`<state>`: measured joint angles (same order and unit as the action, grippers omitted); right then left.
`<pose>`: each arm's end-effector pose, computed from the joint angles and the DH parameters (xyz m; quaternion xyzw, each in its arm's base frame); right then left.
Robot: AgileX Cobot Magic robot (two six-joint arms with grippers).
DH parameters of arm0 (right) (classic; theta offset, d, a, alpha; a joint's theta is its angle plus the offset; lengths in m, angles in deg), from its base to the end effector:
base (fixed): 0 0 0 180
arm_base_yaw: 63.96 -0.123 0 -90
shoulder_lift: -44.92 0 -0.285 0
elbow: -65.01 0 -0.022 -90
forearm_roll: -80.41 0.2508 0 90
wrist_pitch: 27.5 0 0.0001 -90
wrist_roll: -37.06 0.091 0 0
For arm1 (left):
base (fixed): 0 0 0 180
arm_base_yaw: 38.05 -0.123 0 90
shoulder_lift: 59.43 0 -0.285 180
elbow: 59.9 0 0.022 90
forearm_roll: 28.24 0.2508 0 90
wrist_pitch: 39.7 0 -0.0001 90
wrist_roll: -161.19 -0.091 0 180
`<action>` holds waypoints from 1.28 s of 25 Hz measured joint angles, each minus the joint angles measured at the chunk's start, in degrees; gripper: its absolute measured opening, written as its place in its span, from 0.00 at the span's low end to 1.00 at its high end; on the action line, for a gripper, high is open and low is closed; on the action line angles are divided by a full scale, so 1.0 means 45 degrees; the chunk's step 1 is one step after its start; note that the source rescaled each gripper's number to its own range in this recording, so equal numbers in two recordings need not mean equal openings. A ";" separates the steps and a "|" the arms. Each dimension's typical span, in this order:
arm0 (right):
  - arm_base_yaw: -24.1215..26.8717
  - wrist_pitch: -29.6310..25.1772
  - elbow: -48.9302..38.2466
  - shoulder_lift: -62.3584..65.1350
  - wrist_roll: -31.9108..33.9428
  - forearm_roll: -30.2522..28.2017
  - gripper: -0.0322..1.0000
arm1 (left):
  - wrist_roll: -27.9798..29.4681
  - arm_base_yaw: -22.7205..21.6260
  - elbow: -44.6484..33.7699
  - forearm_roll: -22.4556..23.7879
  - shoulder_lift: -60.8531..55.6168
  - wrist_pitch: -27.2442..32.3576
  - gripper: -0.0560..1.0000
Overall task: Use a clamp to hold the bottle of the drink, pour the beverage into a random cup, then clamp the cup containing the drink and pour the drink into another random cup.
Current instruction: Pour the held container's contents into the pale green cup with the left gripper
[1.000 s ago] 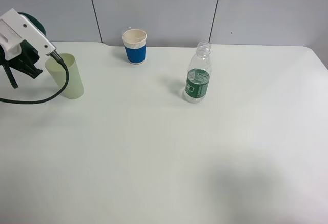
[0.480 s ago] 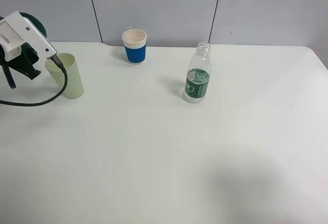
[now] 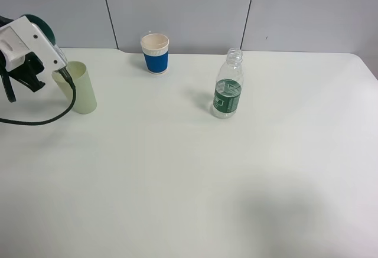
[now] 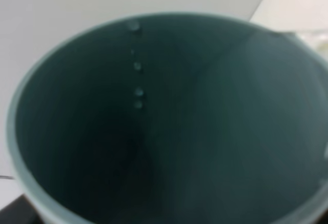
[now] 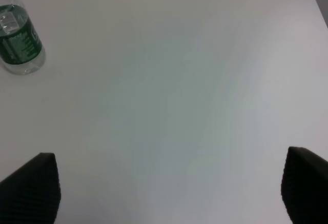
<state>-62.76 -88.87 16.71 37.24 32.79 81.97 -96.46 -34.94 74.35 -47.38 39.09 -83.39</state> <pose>-0.0061 0.0023 0.2778 -0.0235 0.8538 -0.0112 0.5199 0.2938 0.0047 0.1953 0.3651 0.6853 0.3907 0.4944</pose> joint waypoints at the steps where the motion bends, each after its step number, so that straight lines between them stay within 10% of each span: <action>1: 0.0000 0.0000 0.0000 0.0000 0.0000 0.0000 0.82 | -0.0053 0.0000 0.0000 0.0000 0.0000 0.0000 0.08; 32: 0.0000 0.0000 0.0000 0.0000 0.0000 0.0000 0.82 | -0.1800 0.0000 0.0000 0.0042 0.0000 -0.0204 0.08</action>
<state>-62.76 -88.87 16.71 37.24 32.79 81.97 -104.56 -34.94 74.35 -47.19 39.09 -84.31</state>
